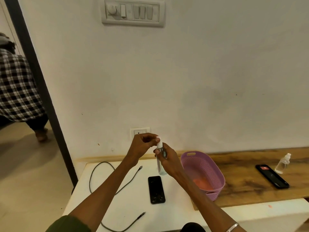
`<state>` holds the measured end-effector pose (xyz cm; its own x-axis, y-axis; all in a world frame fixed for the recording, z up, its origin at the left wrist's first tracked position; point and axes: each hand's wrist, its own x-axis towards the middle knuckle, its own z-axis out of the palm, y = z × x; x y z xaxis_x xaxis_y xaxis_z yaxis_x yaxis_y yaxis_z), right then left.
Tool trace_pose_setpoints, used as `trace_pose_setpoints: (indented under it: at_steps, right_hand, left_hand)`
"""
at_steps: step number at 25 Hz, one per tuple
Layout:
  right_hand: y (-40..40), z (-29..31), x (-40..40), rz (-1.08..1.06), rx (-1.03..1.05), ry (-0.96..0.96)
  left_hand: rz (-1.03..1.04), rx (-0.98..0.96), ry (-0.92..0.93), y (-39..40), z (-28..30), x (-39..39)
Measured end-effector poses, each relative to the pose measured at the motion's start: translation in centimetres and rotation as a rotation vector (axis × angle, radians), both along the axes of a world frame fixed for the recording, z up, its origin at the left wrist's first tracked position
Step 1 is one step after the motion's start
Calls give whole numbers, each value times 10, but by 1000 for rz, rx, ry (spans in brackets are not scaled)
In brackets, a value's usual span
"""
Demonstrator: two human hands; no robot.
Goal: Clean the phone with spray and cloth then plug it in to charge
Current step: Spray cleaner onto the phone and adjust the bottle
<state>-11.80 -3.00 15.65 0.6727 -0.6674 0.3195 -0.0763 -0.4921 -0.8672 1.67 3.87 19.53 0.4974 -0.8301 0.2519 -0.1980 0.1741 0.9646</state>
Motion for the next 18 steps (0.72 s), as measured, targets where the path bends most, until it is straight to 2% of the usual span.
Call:
trace_pose_setpoints:
  at_steps: [5,9,14,18]
  right_hand:
    - [-15,-9,-5,7,45,-1]
    - [-43,-21,-18,-68,11,44]
    - [-115,-31,-46,-365,-37,45]
    - [-167,-48,-63,-506,-79,140]
  left_hand:
    - [-57,45,-27,-23,-7,-6]
    - [-64,46,3,-36,-29,-10]
    - [-41,159,36,-44,-72,9]
    - [-17,277,-19,-48,-108,25]
